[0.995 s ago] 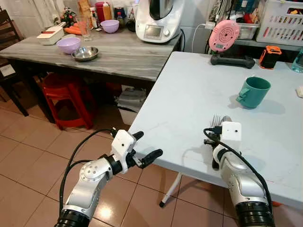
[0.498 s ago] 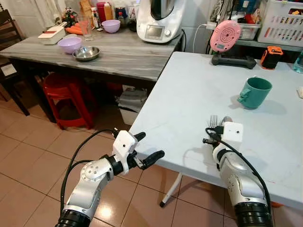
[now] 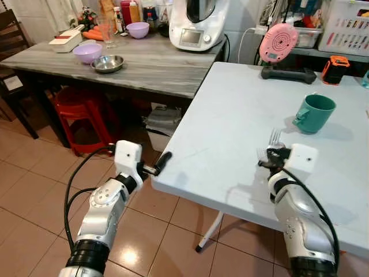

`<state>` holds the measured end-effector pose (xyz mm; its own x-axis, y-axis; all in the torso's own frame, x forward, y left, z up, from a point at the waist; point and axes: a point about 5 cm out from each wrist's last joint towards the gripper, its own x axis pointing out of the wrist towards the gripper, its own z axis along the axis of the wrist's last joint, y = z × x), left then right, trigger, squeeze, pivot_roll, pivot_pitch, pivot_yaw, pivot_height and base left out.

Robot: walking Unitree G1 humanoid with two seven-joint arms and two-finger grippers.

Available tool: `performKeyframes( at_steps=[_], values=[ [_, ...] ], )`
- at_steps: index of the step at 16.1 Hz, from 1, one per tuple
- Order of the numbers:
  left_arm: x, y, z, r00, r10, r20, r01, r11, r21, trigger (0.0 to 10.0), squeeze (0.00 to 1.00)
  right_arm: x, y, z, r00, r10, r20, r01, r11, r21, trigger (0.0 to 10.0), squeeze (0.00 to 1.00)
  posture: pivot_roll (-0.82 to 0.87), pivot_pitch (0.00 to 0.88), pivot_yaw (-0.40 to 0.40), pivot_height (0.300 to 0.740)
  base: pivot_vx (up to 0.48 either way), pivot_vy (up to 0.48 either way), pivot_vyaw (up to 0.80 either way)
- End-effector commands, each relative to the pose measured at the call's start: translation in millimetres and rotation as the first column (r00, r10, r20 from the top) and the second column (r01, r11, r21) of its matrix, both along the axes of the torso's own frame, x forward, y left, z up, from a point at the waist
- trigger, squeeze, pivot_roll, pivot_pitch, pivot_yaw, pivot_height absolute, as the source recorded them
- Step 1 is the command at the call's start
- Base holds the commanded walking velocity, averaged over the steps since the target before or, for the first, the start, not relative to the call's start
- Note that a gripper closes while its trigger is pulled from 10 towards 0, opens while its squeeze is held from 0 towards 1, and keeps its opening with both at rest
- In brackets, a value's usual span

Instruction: Setting the table

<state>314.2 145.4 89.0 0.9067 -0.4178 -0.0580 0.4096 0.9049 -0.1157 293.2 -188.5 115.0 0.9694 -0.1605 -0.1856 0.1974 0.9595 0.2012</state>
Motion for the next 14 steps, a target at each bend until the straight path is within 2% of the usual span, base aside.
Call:
performKeyframes(
  at_steps=[1, 2, 3, 5, 7, 11, 14],
  values=[
    [5.7, 6.1, 2, 0.998, 0.058, -0.016, -0.059, 0.997, -0.048, 10.0, 0.0, -2.5, -1.2, 14, 0.997, -0.002, 0.073, 0.002, 1.0, -0.003, 0.0, 0.0, -0.07, 0.0, 0.042, 0.74, 0.0, 0.0, 0.0],
    [7.3, 6.0, 3, 0.998, 0.067, -0.015, -0.067, 0.996, -0.06, 10.0, 0.0, -3.7, -1.7, 17, 0.996, -0.005, 0.091, 0.005, 1.0, 0.002, 3.0, 0.0, -0.07, 0.0, 0.043, 0.74, 0.0, 0.0, 0.0],
    [9.3, 5.7, 3, 0.997, 0.078, -0.017, -0.079, 0.994, -0.074, 10.0, 0.0, -4.8, -1.5, 19, 0.994, 0.0, 0.106, 0.0, 1.0, 0.003, 10.0, 0.0, -0.07, 0.0, 0.043, 0.74, 0.0, 0.0, 0.0],
    [12.5, 4.8, 5, 0.996, 0.088, -0.02, -0.09, 0.991, -0.098, 10.0, 0.0, -5.7, -2.1, 20, 0.994, -0.008, 0.112, 0.01, 1.0, -0.016, 10.0, 0.0, -0.07, 0.0, 0.043, 0.74, 0.0, 0.0, 0.0],
    [15.2, 4.2, 6, 0.995, 0.092, -0.029, -0.095, 0.988, -0.125, 10.0, 0.0, -5.4, 0.0, 22, 0.993, -0.003, 0.116, 0.004, 1.0, -0.015, 10.0, 0.0, -0.07, 0.0, 0.043, 0.74, 0.0, 0.0, -0.72],
    [16.7, 1.5, 7, 0.994, 0.097, -0.041, -0.102, 0.982, -0.159, 10.0, 0.0, -4.7, 3.7, 21, 0.993, 0.011, 0.119, -0.009, 1.0, -0.016, 10.0, 0.0, -0.06, 0.0, 0.043, 0.74, 0.0, 0.314, -0.72],
    [17.5, 2.6, 8, 0.995, 0.097, -0.035, -0.101, 0.983, -0.152, 10.0, 0.0, -4.7, 5.9, 19, 0.993, 0.016, 0.116, -0.015, 1.0, -0.014, 10.0, 0.0, -0.06, 0.0, 0.045, 0.74, 0.0, 0.361, 0.0]
  ],
)
